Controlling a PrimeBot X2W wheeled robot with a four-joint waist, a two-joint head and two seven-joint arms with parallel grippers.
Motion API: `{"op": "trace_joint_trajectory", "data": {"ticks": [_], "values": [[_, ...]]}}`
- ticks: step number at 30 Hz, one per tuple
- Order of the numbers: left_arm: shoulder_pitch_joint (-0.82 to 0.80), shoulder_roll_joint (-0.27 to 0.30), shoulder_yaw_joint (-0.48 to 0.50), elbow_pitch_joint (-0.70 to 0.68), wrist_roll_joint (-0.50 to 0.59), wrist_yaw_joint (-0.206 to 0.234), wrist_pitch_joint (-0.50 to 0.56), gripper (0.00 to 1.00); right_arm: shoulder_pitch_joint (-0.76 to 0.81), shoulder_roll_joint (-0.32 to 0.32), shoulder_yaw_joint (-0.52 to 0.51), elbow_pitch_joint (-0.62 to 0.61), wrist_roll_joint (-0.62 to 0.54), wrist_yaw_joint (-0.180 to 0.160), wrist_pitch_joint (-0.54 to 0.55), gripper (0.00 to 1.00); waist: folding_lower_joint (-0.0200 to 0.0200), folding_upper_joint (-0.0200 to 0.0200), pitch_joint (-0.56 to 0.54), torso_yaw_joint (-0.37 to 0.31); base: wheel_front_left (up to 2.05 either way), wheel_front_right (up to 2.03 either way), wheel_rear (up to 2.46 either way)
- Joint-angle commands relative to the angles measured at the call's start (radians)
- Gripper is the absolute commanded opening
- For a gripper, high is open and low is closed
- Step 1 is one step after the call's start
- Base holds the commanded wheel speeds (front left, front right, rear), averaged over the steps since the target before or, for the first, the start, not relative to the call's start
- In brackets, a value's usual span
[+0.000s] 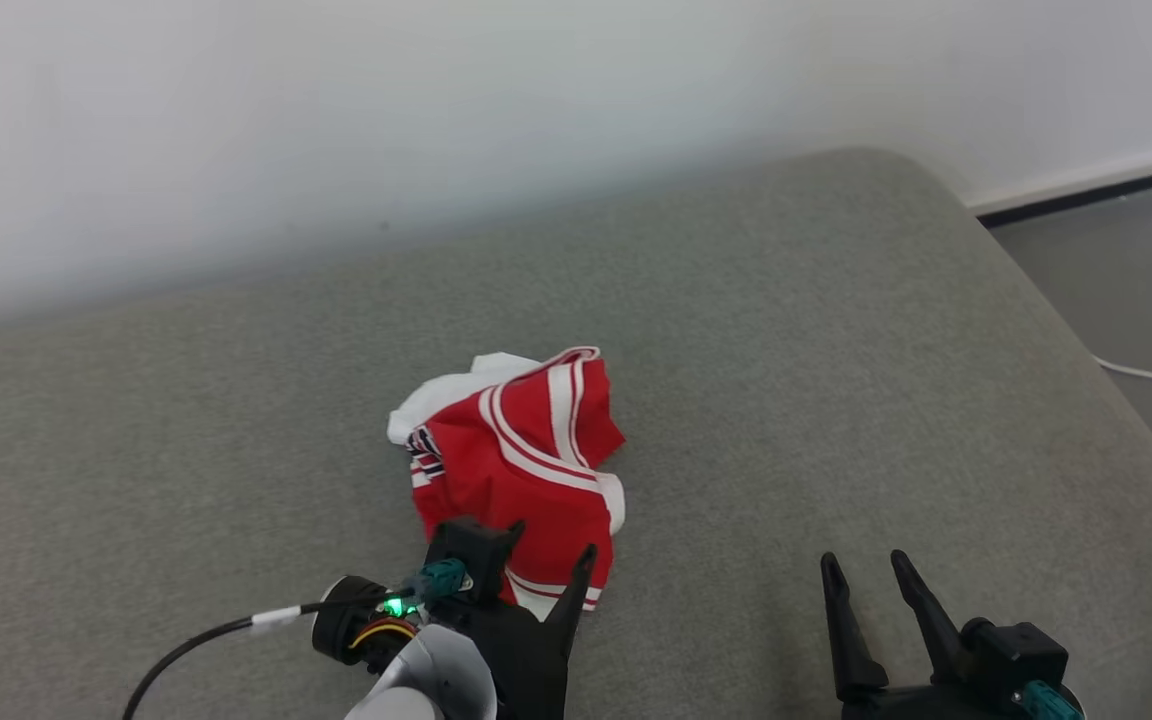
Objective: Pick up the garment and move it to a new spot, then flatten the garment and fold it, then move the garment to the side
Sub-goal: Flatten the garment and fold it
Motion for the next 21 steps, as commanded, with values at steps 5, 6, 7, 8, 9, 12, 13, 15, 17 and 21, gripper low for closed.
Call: {"op": "trace_joint_trajectory", "data": {"ticks": [5,6,7,8,9,12,13,15,17,21], "values": [[-0.061,-0.01,-0.023,0.095,0.015,0.045,-0.003,1.0,-0.032,0.002,0.018,0.021,0.024,0.003,-0.023,1.0,-0.0001,-0.0001,0.083,-0.088,0.0,0.0,0.0],[-0.068,-0.011,-0.029,0.118,0.015,0.049,-0.003,1.0,-0.036,0.003,0.02,0.023,0.027,0.003,-0.027,1.0,-0.0001,-0.0001,0.089,-0.093,0.0,0.0,0.0],[-0.074,-0.011,-0.031,0.138,0.011,0.051,-0.005,1.0,-0.04,0.003,0.023,0.026,0.03,0.003,-0.03,1.0,-0.0001,-0.0001,0.095,-0.098,0.0,0.0,0.0],[-0.085,-0.012,-0.036,0.158,0.011,0.053,-0.007,1.0,-0.043,0.002,0.023,0.03,0.034,0.003,-0.033,1.0,-0.0001,-0.0001,0.1,-0.101,0.0,0.0,0.0],[-0.096,-0.012,-0.04,0.177,0.009,0.059,-0.011,1.0,-0.046,0.002,0.024,0.034,0.036,0.003,-0.035,1.0,-0.0001,-0.0001,0.105,-0.104,0.0,0.0,0.0],[-0.125,-0.015,-0.052,0.239,0.008,0.074,-0.015,1.0,-0.058,0.002,0.031,0.045,0.044,0.003,-0.044,1.0,-0.0001,-0.0001,0.117,-0.11,0.0,0.0,0.0],[-0.134,-0.015,-0.058,0.258,0.007,0.079,-0.017,1.0,-0.063,0.002,0.033,0.047,0.046,0.003,-0.045,1.0,-0.0001,-0.0001,0.12,-0.112,0.0,0.0,0.0],[-0.151,-0.016,-0.071,0.296,0.005,0.086,-0.015,1.0,-0.07,0.002,0.039,0.052,0.05,0.003,-0.049,1.0,-0.0001,-0.0001,0.125,-0.114,0.0,0.0,0.0],[-0.163,-0.016,-0.085,0.331,-0.001,0.091,-0.012,1.0,-0.074,0.002,0.042,0.056,0.054,0.003,-0.054,1.0,-0.0001,-0.0001,0.128,-0.114,0.0,0.0,0.0],[-0.174,-0.016,-0.117,0.371,-0.03,0.092,-0.013,0.83,-0.079,0.002,0.042,0.065,0.054,0.003,-0.058,1.0,-0.0001,-0.0001,0.13,-0.111,0.0,0.0,0.0]]}}
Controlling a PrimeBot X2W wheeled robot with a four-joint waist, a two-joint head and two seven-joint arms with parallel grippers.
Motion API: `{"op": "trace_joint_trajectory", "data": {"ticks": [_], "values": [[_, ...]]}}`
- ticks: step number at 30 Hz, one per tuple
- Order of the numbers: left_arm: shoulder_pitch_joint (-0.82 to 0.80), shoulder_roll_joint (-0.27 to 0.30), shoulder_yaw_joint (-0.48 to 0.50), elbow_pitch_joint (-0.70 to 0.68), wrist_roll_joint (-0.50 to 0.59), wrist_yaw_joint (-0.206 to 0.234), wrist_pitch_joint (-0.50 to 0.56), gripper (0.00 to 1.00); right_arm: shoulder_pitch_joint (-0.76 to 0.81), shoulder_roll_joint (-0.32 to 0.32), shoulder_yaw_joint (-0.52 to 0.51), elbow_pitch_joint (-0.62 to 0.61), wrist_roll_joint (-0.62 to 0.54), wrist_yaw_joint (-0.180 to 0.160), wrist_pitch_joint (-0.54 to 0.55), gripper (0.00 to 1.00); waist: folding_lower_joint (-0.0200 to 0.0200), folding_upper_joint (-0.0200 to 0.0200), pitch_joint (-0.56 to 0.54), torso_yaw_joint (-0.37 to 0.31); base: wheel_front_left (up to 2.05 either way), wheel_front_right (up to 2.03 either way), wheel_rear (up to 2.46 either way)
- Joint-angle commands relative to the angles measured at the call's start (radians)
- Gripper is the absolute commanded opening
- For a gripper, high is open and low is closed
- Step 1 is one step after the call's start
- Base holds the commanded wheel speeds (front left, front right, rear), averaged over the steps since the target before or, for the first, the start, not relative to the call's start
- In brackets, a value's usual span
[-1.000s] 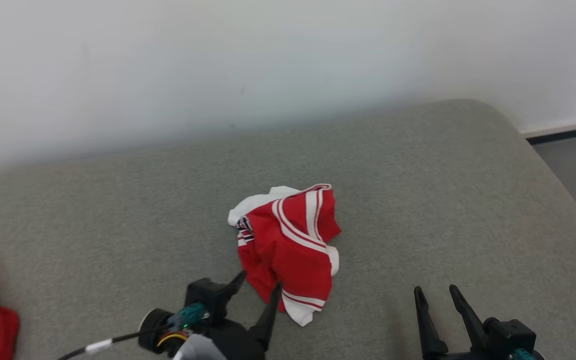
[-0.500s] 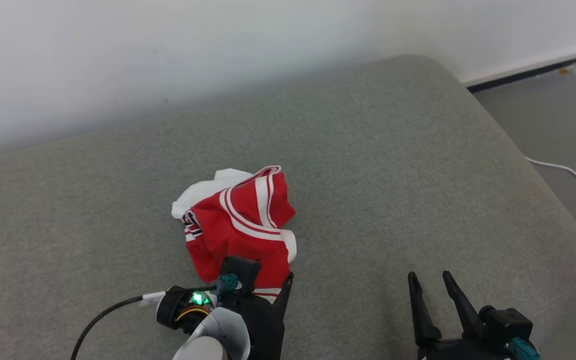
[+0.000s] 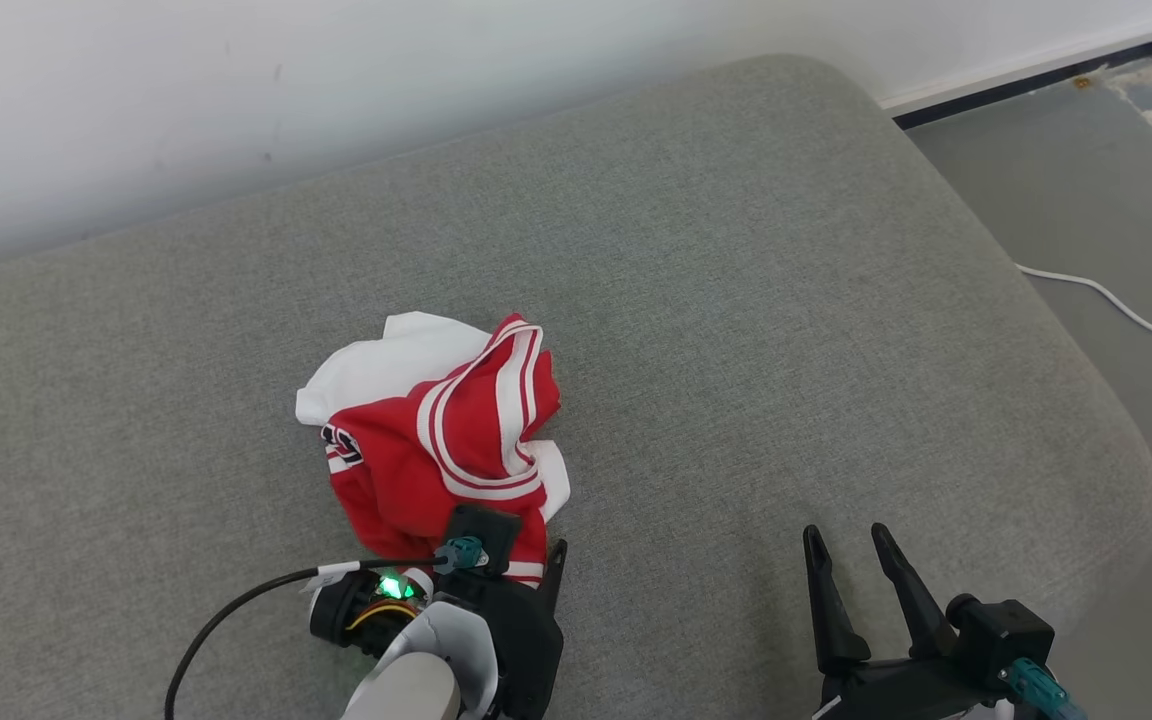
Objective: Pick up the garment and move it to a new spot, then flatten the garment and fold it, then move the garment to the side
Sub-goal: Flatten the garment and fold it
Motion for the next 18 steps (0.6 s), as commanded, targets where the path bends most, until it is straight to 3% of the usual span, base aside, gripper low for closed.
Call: {"op": "trace_joint_trajectory", "data": {"ticks": [1,2,18], "values": [[-0.001,0.001,-0.014,0.016,-0.018,0.005,-0.009,0.29,-0.008,0.002,0.001,0.004,0.003,0.003,-0.007,1.0,-0.0001,0.0,-0.001,0.003,0.0,0.0,0.0],[-0.004,0.0,-0.021,0.018,-0.022,0.005,-0.017,0.0,-0.008,0.002,-0.001,0.006,0.003,0.003,-0.008,1.0,-0.0001,0.0,-0.002,0.006,0.0,0.0,0.0],[-0.184,-0.001,-0.081,-0.051,-0.106,-0.008,-0.142,0.0,-0.022,0.002,0.019,0.033,0.012,0.003,-0.014,1.0,-0.0001,0.0,-0.027,0.038,0.0,0.0,0.0]]}}
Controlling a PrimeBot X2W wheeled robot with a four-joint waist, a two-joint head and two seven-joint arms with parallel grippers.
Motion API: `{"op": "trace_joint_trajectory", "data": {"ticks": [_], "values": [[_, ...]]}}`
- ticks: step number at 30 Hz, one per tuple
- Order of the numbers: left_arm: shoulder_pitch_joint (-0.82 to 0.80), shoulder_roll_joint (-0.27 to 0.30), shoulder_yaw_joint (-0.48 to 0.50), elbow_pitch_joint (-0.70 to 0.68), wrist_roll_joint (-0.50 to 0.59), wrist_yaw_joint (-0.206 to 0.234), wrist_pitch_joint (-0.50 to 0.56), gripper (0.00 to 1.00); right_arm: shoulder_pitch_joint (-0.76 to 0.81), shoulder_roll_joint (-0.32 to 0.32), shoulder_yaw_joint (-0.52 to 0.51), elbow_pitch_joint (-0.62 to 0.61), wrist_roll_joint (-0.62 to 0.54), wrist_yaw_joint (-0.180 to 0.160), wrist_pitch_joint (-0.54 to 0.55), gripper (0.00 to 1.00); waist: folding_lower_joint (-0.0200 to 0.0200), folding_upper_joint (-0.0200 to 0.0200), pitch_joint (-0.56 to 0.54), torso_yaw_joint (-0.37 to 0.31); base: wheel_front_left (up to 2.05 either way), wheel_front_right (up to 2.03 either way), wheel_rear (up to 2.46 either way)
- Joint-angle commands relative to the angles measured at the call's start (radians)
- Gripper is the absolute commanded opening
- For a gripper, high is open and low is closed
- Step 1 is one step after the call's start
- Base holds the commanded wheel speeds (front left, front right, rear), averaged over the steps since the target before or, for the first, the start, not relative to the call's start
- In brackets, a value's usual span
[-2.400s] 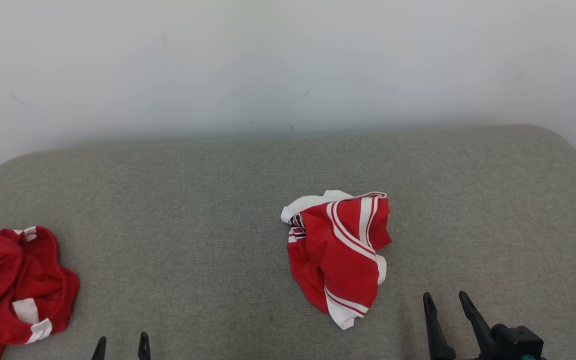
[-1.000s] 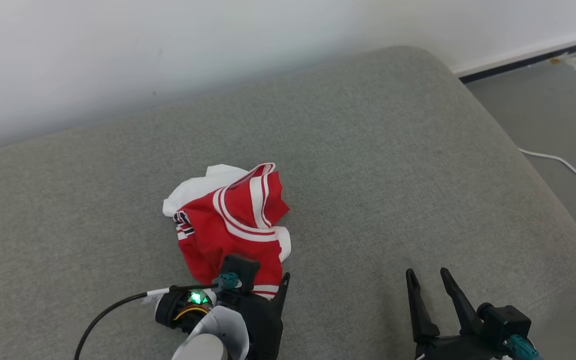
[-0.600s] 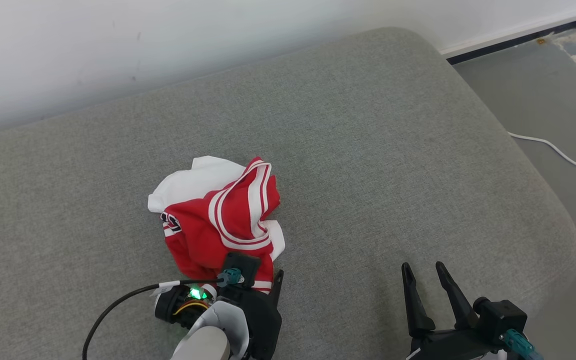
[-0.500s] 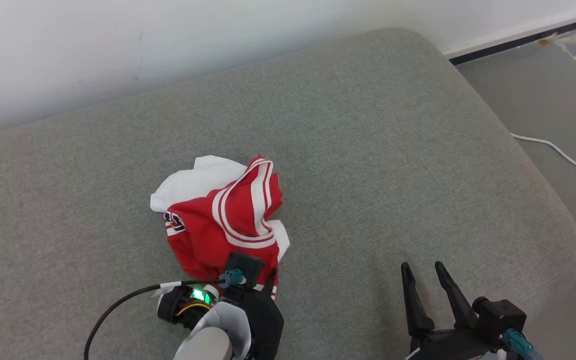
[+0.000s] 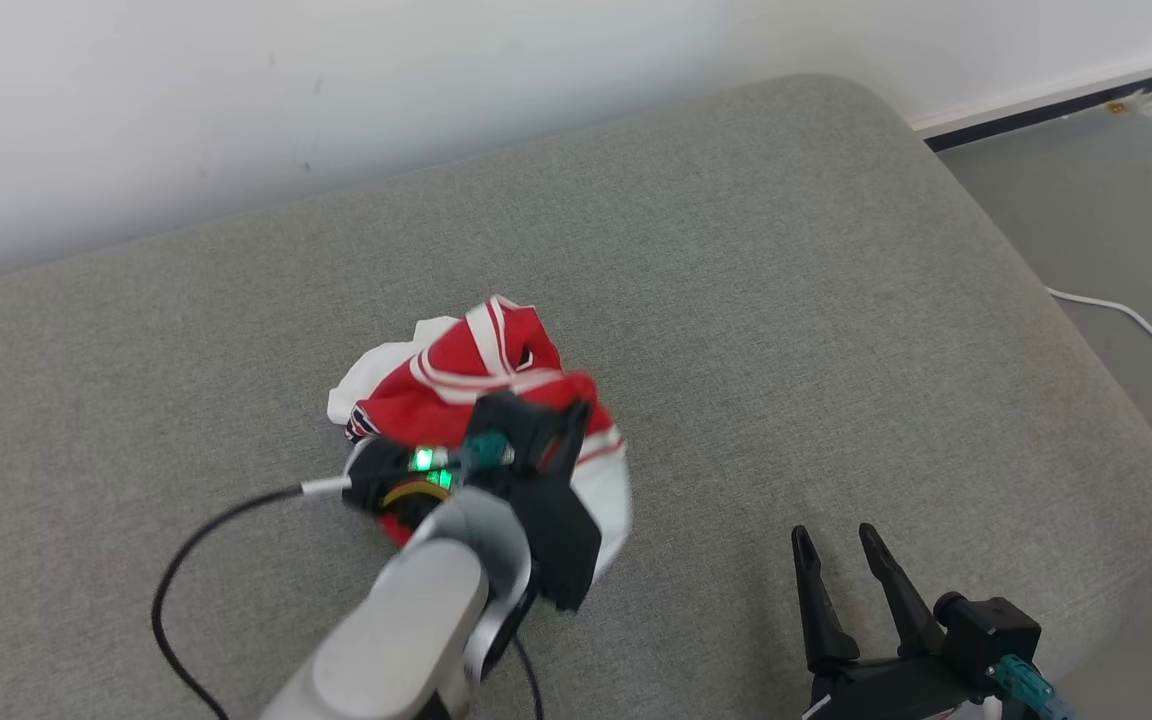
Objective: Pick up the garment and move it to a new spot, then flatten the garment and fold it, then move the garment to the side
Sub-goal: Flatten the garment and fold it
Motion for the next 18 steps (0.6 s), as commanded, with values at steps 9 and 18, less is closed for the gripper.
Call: {"op": "trace_joint_trajectory", "data": {"ticks": [9,18], "values": [[-0.278,-0.001,-0.042,-0.125,-0.077,-0.016,-0.1,0.0,-0.01,0.002,0.015,0.009,0.015,0.003,-0.007,1.0,0.0,-0.0001,-0.008,-0.01,0.0,0.0,0.0],[-0.544,-0.001,-0.072,-0.209,-0.191,0.056,-0.262,0.0,-0.01,0.002,0.045,0.033,0.015,0.003,-0.008,1.0,0.0,-0.0001,-0.037,-0.059,0.0,0.0,0.0]]}}
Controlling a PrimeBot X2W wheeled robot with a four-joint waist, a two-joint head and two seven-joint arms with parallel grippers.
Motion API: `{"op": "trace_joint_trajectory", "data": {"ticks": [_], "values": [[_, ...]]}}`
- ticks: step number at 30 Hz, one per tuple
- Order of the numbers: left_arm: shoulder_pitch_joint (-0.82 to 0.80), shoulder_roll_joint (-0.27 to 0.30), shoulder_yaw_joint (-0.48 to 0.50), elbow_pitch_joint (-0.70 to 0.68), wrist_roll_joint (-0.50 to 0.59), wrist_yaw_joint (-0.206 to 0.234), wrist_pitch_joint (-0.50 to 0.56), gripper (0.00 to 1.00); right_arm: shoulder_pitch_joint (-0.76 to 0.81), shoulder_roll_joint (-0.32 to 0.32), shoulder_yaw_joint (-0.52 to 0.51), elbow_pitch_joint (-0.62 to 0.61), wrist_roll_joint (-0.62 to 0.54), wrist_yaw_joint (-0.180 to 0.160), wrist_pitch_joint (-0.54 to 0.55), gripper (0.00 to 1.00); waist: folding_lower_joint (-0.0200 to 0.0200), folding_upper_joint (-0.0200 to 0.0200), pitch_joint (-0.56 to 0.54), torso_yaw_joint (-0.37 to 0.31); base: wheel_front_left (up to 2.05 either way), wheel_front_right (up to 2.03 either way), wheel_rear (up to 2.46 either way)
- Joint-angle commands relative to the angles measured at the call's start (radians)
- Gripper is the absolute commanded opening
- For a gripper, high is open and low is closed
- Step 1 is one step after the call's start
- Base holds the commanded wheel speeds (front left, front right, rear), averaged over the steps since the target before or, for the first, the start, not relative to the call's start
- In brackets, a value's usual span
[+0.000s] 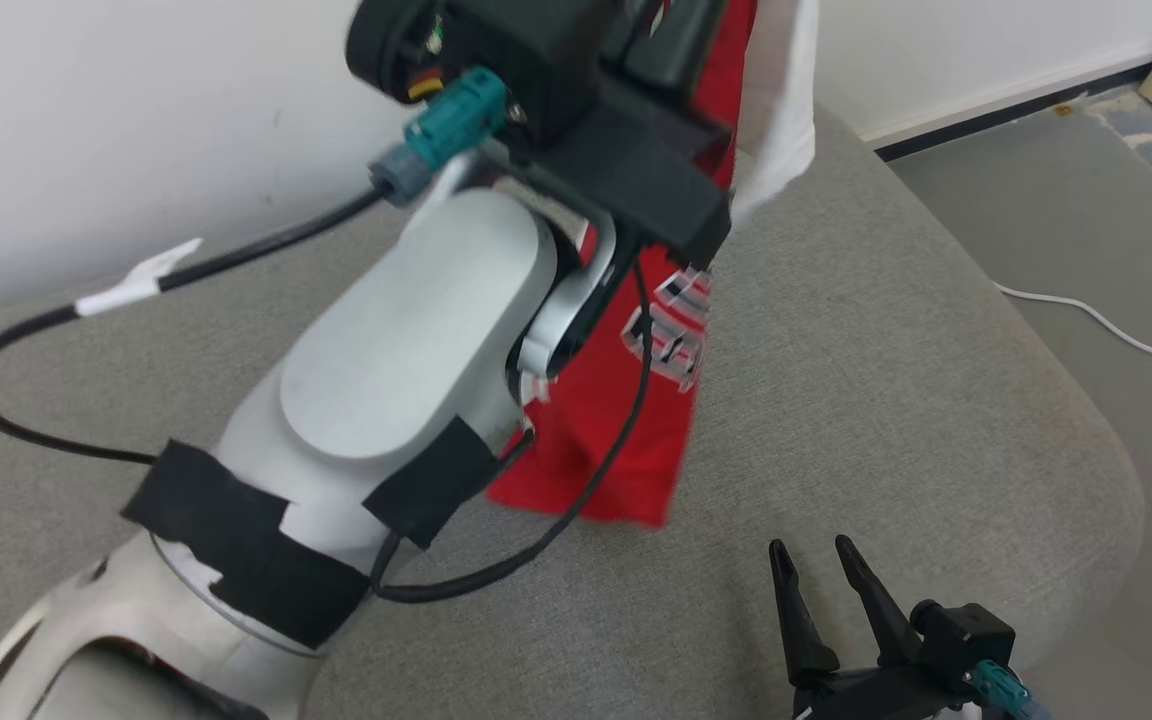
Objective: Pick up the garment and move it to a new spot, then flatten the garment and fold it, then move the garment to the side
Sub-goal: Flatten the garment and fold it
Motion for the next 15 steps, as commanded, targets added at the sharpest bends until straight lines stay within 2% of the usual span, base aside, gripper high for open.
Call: {"op": "trace_joint_trajectory", "data": {"ticks": [1,6,9,15], "values": [[-0.024,-0.001,0.003,-0.009,-0.015,0.009,-0.014,0.0,0.0,0.002,0.003,0.001,0.006,0.003,-0.005,1.0,-0.0001,-0.0001,-0.012,-0.013,0.0,0.0,0.0],[-0.055,0.0,0.022,-0.055,-0.107,0.051,-0.041,0.0,0.002,0.002,0.004,-0.001,0.014,0.003,-0.006,1.0,-0.0001,-0.0001,-0.001,-0.001,0.0,0.0,0.0],[-0.001,0.001,0.031,-0.058,-0.131,0.057,-0.042,0.0,-0.005,0.002,-0.009,-0.009,0.01,0.003,-0.007,1.0,-0.0001,-0.0001,0.018,0.034,0.0,0.0,0.0],[0.197,0.011,0.07,-0.008,-0.134,0.038,-0.042,0.0,-0.012,0.002,-0.028,-0.017,-0.001,0.003,-0.007,1.0,-0.0001,-0.0001,0.04,0.129,0.0,0.0,0.0]]}}
